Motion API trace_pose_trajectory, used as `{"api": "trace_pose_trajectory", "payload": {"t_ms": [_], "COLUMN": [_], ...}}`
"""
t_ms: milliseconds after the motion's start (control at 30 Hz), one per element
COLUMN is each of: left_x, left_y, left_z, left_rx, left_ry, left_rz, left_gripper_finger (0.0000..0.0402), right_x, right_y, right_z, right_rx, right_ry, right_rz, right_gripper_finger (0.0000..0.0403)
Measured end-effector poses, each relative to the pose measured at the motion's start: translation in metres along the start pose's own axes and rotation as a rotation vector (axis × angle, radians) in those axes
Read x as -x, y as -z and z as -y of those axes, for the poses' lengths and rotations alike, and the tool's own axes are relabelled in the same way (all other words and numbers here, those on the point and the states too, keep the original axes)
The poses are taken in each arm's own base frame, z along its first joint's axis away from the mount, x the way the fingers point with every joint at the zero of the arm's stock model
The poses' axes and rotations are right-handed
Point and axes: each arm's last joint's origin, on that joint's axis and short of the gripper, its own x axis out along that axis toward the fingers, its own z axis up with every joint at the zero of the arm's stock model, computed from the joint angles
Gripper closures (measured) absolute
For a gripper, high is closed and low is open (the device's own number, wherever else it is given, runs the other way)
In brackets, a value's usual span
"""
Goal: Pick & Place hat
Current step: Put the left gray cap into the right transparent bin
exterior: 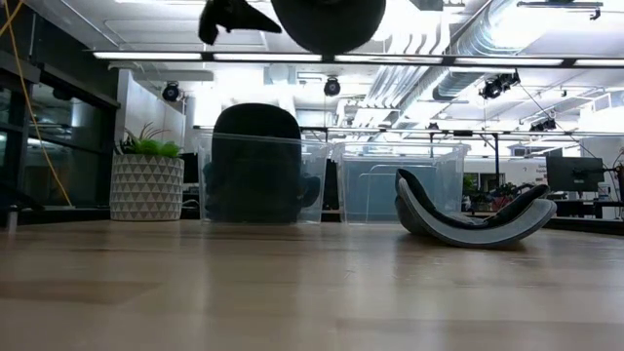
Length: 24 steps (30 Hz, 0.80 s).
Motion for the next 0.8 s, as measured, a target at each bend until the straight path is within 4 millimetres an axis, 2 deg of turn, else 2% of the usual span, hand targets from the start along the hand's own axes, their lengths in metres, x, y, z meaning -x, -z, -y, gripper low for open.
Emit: {"api": "trace_pose_trajectory", "payload": {"t_ms": [200, 333, 433, 533, 667, 800], "left_x": [-0.017, -0.024, -0.027, -0.026, -0.027, -0.027], "left_y": [0.009, 0.009, 0.013, 0.006, 0.006, 0.006], "left_z": [0.003, 0.007, 0.008, 0.012, 0.011, 0.010], "left_rx": [0.046, 0.063, 0.044, 0.054, 0.050, 0.044], "left_ry": [0.053, 0.071, 0.079, 0.090, 0.059, 0.042], "left_rz": [0.031, 0.086, 0.067, 0.089, 0.103, 0.110], "left_gripper_finger": [0.0149, 0.0149, 0.0149, 0.0161, 0.0222, 0.0328], "right_x": [-0.002, -0.003, -0.003, -0.003, -0.003, -0.003], "right_y": [-0.007, -0.009, -0.009, -0.010, -0.009, -0.009], "right_z": [0.000, -0.002, -0.003, -0.004, -0.004, -0.004], "right_rx": [-0.030, -0.035, -0.036, -0.039, -0.031, -0.030], "right_ry": [-0.105, -0.115, -0.153, -0.158, -0.169, -0.185], "right_rz": [0.019, 0.036, 0.032, 0.034, 0.030, 0.026], "right_gripper_finger": [0.0395, 0.0395, 0.0395, 0.0395, 0.0395, 0.0395]}}
